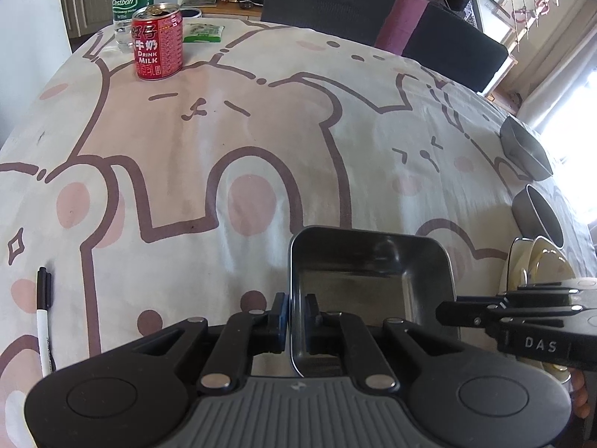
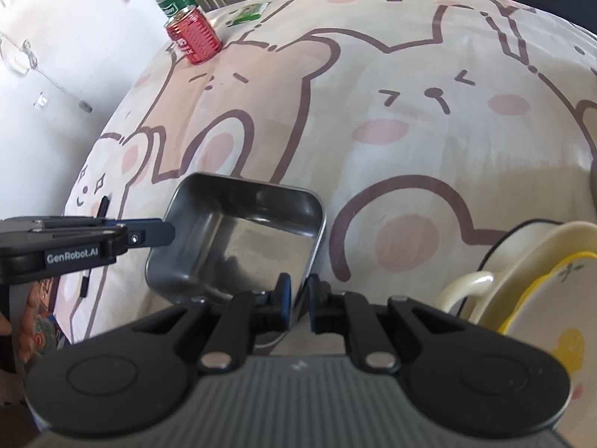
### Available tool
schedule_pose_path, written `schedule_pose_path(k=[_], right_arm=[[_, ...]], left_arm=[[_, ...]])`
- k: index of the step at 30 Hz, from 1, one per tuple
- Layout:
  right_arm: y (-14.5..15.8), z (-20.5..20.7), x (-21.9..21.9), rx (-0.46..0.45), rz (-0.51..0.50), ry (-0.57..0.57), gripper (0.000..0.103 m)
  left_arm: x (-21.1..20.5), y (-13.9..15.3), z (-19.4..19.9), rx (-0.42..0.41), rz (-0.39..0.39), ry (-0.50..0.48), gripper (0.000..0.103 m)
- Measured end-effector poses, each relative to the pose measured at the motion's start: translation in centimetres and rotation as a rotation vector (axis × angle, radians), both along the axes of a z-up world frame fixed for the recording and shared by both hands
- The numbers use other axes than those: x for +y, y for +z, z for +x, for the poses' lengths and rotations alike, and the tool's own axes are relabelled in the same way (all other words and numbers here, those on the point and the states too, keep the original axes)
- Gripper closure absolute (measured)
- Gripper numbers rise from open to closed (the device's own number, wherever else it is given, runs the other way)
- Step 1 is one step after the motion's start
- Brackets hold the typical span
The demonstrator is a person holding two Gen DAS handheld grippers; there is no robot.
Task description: Organize plates and bowls
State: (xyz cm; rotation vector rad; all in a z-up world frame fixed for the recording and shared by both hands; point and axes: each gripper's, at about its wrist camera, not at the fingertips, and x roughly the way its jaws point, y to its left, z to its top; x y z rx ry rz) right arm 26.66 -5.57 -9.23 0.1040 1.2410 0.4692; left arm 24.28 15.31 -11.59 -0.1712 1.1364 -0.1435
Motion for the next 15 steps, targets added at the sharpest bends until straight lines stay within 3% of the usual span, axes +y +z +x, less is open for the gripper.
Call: schedule_pose_path(k=[6, 8, 11, 15], right_arm=[[0.08, -0.13, -0.04, 0.005, 0.007, -0.009, 0.087], [0.1, -0.2, 0.13, 0.017, 0.011, -0.001, 0.083], [0.42, -0.54, 0.38, 0.005, 0.002, 0.021, 0.071], [0.92, -0.85, 0.28, -0.019, -0.001, 0.018, 0.05]], left_arm=[[0.07, -0.13, -0.02, 0.008, 0.013, -0.004, 0.09], [0.16, -0.04, -0.11, 0.005, 0.011, -0.003, 0.079], [0.2, 0.13, -0.25, -0.003, 0.015, -0.009, 0.068], [0.16, 0.5, -0.41, -0.007, 0.012, -0.027, 0.062]])
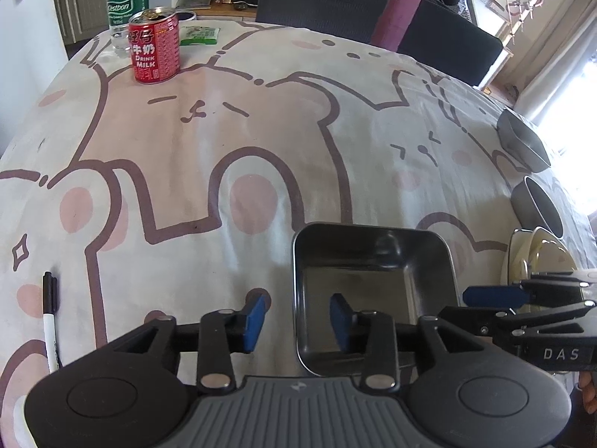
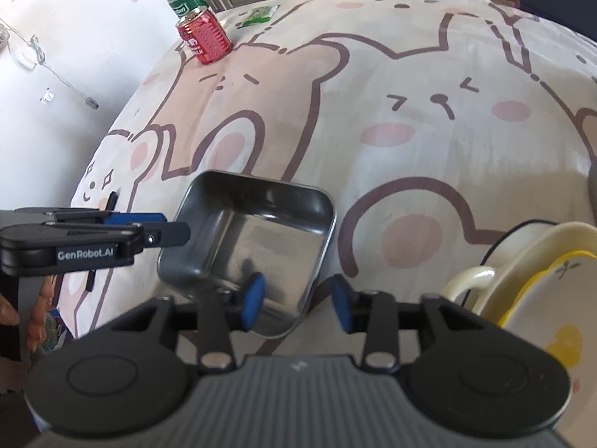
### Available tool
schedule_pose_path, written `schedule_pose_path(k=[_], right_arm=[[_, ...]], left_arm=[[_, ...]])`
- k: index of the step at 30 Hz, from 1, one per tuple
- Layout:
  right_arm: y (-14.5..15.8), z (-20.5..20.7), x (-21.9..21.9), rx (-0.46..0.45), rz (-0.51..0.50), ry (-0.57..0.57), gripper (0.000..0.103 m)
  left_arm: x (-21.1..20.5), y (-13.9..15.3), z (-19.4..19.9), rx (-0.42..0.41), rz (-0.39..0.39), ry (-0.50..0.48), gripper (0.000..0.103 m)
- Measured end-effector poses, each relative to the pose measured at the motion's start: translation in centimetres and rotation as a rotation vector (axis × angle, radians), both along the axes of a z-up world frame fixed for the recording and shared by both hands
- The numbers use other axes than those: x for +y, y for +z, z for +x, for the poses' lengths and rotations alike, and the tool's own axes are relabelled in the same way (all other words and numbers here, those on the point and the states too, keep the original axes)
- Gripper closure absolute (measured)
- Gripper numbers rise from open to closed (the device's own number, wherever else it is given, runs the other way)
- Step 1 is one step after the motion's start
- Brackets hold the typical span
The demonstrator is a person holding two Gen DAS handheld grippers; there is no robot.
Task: Organize plates and bowls
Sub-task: 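Open both tools to release the steel tray on the tablecloth, then move both tools to the rim of a second steel rectangular tray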
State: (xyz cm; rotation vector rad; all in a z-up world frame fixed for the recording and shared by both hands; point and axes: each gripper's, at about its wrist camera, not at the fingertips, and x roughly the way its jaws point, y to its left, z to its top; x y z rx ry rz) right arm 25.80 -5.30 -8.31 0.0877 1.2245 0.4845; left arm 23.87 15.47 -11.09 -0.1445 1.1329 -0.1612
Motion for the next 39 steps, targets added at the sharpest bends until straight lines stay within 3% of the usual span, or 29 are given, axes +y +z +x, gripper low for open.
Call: schedule_pose_path(k=[3, 5, 11, 14, 18, 22, 34, 39], right_arm=[[0.3, -0.1, -0.4, -0.017, -0.003, -0.002, 0.038], [0.7, -0.3, -0.6, -0.038, -0.006, 0.0, 0.033], [2.5, -0.8, -1.4, -0.147, -0.013, -0.007, 0.008], [3.4, -0.9, -2.4, -0.19, -0.002, -0.027, 0.001], [4.8, -0.9, -4.3, -0.253, 0.028, -0.077, 0.0], [6.2, -0.9, -7.0, -0.308, 0.051, -0.155, 0.0], [7.8, -0.7, -17.9, -0.433, 0.022, -0.372, 0.0], [7.9, -0.6, -23.4, -0.525, 0.006, -0.481, 0.0]], left_arm=[[0.0, 0.4, -0.2, -0.014, 0.02, -0.007, 0.046], [0.1, 0.8, -0.4, -0.028, 0.022, -0.012, 0.028], [0.6, 2.1, -1.1, -0.074, 0.031, -0.009, 0.004], [0.8, 3.0, -1.3, -0.111, 0.025, 0.001, 0.0], [0.4, 4.3, -0.8, -0.139, -0.014, 0.034, 0.0], [-1.7, 5.2, 0.2, -0.168, 0.01, 0.01, 0.0], [-11.5, 6.6, 5.1, -0.293, -0.051, -0.059, 0.0], [-16.1, 6.5, 7.5, -0.338, -0.119, -0.075, 0.0]])
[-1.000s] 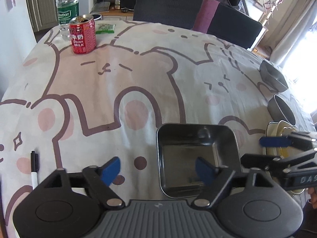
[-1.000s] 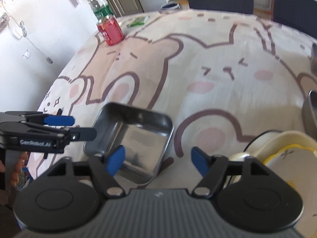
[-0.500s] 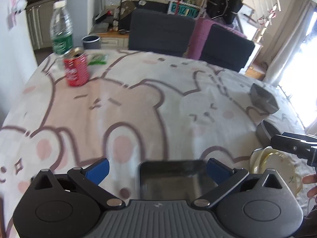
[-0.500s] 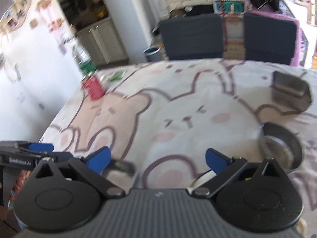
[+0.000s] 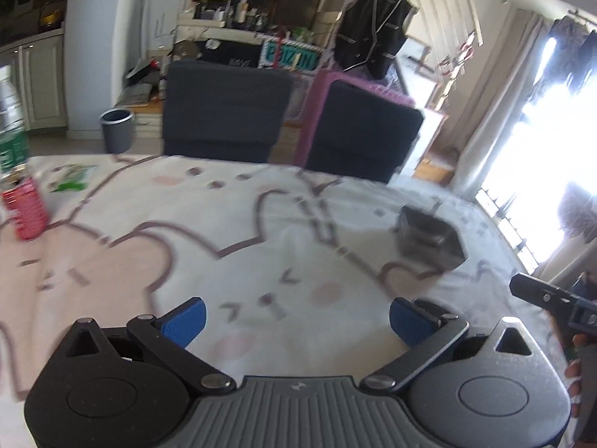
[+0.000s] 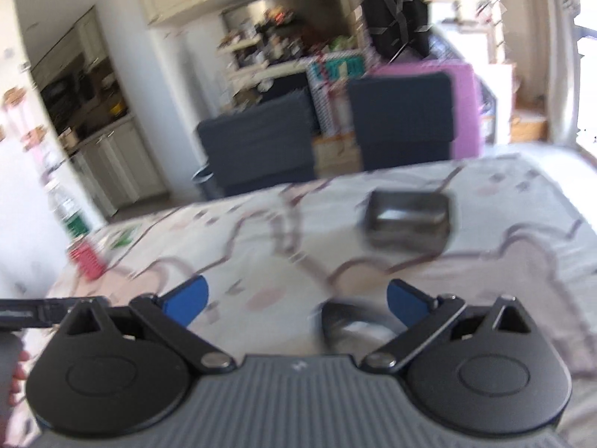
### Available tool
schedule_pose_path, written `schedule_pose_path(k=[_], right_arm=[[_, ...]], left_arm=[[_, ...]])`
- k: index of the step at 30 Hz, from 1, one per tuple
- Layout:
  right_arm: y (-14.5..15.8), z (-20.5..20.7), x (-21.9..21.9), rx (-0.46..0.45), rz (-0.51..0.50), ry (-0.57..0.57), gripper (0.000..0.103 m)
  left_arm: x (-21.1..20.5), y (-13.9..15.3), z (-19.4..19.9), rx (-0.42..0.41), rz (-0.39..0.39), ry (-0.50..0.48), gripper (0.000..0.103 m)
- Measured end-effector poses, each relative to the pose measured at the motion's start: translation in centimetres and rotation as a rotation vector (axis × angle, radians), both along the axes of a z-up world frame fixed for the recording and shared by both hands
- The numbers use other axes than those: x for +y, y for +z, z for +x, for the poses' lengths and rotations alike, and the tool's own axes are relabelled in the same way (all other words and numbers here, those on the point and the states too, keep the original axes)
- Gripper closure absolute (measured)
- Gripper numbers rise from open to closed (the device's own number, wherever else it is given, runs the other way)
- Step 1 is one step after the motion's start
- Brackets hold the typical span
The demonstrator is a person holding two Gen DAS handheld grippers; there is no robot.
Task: Organize plates and bowls
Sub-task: 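Move both tools to the rim of a second steel rectangular tray, then close the left tool on the tray rim while the right tool grips it too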
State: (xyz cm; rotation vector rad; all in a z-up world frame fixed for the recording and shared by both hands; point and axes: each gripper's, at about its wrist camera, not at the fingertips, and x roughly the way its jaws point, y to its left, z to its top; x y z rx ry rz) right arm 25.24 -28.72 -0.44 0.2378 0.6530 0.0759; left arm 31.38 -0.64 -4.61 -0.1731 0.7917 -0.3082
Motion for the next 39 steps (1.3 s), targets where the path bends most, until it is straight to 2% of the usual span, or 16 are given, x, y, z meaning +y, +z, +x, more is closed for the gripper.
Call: schedule_pose_path(k=[2, 6, 9, 11, 13, 16, 19, 24, 27, 30, 32, 35, 36, 37, 38, 39], right_arm=[[-0.2, 0.2, -2.5, -0.03, -0.02, -0.056, 0.0], [-0.3, 2.0, -7.2, 0.007, -0.018, -0.092, 0.0], [-0.6, 3.4, -9.9, 0.033, -0.045, -0.154, 0.002], [-0.9, 4.3, -11.5, 0.028, -0.05, -0.187, 0.007], [-1.6, 5.6, -12.9, 0.035, -0.031, -0.197, 0.02], [-3.5, 8.6, -14.1, 0.087, 0.052, -0.177, 0.045], [-5.4, 11.5, -15.3, 0.122, 0.09, -0.177, 0.055], [-8.2, 15.5, -15.9, 0.148, 0.129, -0.182, 0.067], [-9.2, 16.8, -15.2, 0.163, 0.07, -0.184, 0.067], [-10.1, 17.9, -15.3, 0.159, 0.112, -0.157, 0.067], [-10.3, 18.5, -15.0, 0.162, 0.105, -0.143, 0.068], [-10.4, 18.8, -14.9, 0.148, 0.087, -0.151, 0.08], [-10.6, 18.8, -15.1, 0.141, 0.103, -0.155, 0.082], [-10.6, 18.7, -15.2, 0.139, 0.115, -0.155, 0.084], [-10.6, 18.6, -15.3, 0.138, 0.12, -0.15, 0.086], [-10.6, 18.6, -15.3, 0.138, 0.121, -0.14, 0.091]], left_arm=[[-1.8, 0.1, 1.0, -0.022, -0.026, -0.019, 0.0], [-5.7, 0.0, 3.6, -0.053, -0.022, -0.088, 0.001], [-8.5, -0.1, 6.1, -0.067, -0.002, -0.169, 0.009], [-10.1, -0.3, 7.9, -0.063, -0.001, -0.212, 0.018], [-11.7, -0.9, 9.6, -0.048, 0.006, -0.246, 0.026], [-14.2, -2.4, 12.3, -0.02, 0.002, -0.304, 0.028], [-15.9, -4.3, 14.9, 0.027, -0.023, -0.325, 0.043], [-18.3, -7.3, 18.7, 0.056, 0.011, -0.339, 0.044], [-18.9, -8.9, 20.8, 0.093, -0.037, -0.324, 0.044], [-19.4, -10.1, 22.1, 0.11, -0.06, -0.313, 0.045], [-19.8, -10.8, 22.5, 0.117, -0.073, -0.308, 0.053], [-20.1, -11.4, 22.6, 0.123, -0.085, -0.324, 0.063], [-20.3, -11.5, 22.6, 0.119, -0.081, -0.331, 0.069], [-20.4, -11.5, 22.5, 0.12, -0.076, -0.335, 0.083], [-20.4, -11.5, 22.5, 0.123, -0.072, -0.336, 0.09], [-20.5, -11.5, 22.4, 0.123, -0.078, -0.342, 0.092]])
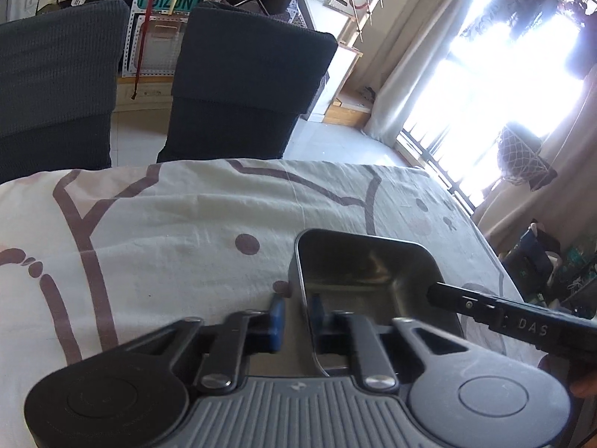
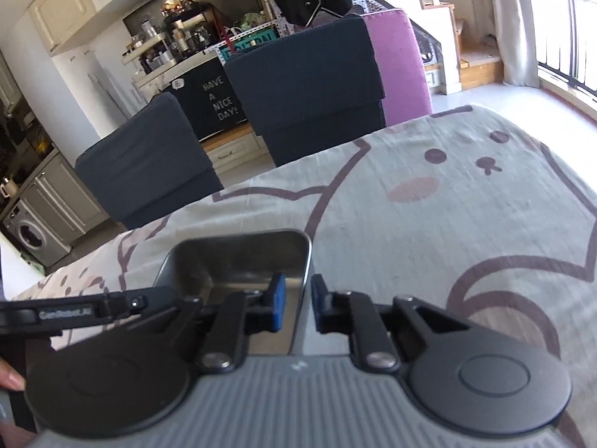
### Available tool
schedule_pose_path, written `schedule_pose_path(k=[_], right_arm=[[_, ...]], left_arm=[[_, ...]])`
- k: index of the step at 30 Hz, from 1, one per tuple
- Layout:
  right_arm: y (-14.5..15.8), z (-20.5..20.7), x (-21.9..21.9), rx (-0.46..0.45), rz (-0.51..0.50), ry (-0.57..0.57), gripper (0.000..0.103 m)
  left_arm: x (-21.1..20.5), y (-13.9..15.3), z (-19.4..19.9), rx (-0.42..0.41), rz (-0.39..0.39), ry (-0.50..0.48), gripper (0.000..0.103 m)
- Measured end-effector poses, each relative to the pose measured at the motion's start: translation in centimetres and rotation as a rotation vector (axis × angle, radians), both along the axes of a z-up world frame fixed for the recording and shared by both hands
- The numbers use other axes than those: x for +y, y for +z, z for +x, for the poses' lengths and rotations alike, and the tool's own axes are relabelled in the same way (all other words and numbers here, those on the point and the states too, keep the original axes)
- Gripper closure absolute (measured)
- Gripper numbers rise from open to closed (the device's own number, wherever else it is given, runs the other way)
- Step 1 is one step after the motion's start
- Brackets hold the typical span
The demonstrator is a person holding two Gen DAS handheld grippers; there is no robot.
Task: Organize plates and bowls
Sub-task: 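Close the left tool on the tray rim while the right tool grips it too, then lift the second steel tray with both tools and carry it toward the first tray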
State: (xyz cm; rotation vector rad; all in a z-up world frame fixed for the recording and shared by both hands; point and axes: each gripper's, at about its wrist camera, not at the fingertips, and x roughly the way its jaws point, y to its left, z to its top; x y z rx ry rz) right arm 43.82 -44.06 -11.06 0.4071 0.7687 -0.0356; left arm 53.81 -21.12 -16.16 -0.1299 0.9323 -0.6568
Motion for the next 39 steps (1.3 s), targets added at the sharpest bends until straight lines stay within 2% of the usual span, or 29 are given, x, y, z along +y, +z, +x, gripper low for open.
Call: schedule_pose_path(k=[5, 8, 11, 15, 23, 31, 39], right_arm=[[-0.2, -0.4, 0.2, 0.005, -0.01, 0.015, 0.094], [0.4, -1.0, 0.2, -0.002, 0.002, 0.011, 0.094], [1.9, -2.1, 0.5, -0.028, -0.032, 0.019, 0.094], [3.9, -3.9, 0.6, -0.066, -0.026, 0.011, 0.094], [8.6, -9.0, 2.2, -0.13, -0.074, 0.063, 0.093], [14.2, -14.7, 5.6, -0.195, -0.11, 0.125, 0.094], [17.0, -19.3, 9.8, -0.205, -0.101, 0.184, 0.094]], left_arm=[[-0.8, 0.6, -0.7, -0.021, 0.07, -0.022, 0.096], [-1.0, 1.4, -1.3, -0.033, 0.079, -0.026, 0.098], [-1.1, 2.8, -2.4, -0.052, 0.076, -0.025, 0.098], [-1.0, 5.0, -4.6, -0.083, 0.086, -0.018, 0.098], [0.5, 9.8, -10.3, -0.135, 0.084, 0.015, 0.099], [4.6, 15.2, -16.9, -0.194, 0.053, 0.082, 0.099], [9.6, 18.4, -23.2, -0.249, 0.042, 0.147, 0.098]])
